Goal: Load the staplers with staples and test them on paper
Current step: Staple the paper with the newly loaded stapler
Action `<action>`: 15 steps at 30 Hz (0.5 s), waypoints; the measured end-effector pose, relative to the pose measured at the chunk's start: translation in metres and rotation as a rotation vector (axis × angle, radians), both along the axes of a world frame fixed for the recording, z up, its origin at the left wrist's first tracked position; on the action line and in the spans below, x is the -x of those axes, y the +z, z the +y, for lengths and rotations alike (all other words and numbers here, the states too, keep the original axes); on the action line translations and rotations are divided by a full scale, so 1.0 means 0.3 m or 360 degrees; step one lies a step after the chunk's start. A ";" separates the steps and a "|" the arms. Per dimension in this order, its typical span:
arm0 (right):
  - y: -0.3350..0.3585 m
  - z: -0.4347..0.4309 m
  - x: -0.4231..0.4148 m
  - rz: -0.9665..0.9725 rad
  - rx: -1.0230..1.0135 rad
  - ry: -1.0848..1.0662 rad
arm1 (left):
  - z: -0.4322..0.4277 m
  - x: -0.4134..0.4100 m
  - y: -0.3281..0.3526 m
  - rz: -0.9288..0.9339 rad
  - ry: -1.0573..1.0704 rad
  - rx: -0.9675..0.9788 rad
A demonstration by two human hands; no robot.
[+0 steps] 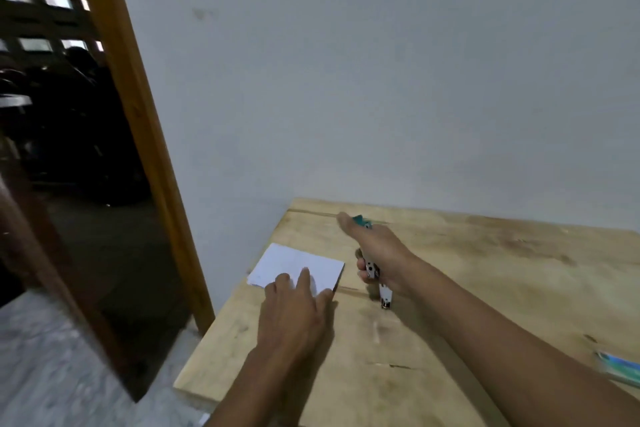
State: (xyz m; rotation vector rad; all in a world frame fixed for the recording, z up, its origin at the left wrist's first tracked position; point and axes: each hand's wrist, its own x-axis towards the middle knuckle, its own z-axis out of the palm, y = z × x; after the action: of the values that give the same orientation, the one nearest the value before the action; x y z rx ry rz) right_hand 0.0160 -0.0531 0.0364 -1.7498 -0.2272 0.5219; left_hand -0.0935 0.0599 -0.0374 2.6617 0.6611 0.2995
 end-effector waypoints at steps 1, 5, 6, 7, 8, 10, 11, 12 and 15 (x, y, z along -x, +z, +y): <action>-0.015 0.050 -0.008 -0.0170 0.0180 0.0043 | 0.043 0.000 -0.017 0.0017 -0.0018 -0.0073; -0.080 0.173 -0.018 -0.0761 0.0994 0.0001 | 0.161 0.013 -0.053 -0.0248 -0.0150 0.0054; -0.092 0.184 -0.013 -0.0763 0.1098 0.0050 | 0.172 0.021 -0.050 -0.0280 -0.0177 0.0090; -0.106 0.196 -0.009 -0.0726 0.1148 0.0114 | 0.178 0.028 -0.045 -0.0305 -0.0195 0.0143; -0.122 0.207 -0.010 -0.0674 0.1147 0.0158 | 0.179 0.033 -0.041 -0.0328 -0.0201 0.0183; -0.147 0.224 -0.015 -0.0568 0.1065 0.0157 | 0.180 0.033 -0.043 -0.0369 -0.0152 0.0262; -0.154 0.227 -0.018 -0.0461 0.0938 0.0117 | 0.176 0.032 -0.040 -0.0396 -0.0112 0.0337; -0.156 0.228 -0.022 -0.0299 0.0746 0.0087 | 0.174 0.029 -0.035 -0.0429 -0.0066 0.0437; -0.136 0.190 -0.026 0.0057 0.0211 0.0092 | 0.177 0.011 0.007 -0.0535 0.0235 0.0850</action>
State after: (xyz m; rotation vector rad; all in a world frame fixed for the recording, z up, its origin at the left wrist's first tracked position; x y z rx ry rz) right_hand 0.0237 0.0039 -0.0043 -1.8650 -0.2229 0.6217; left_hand -0.0968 0.1129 -0.0353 2.0021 0.7093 0.5157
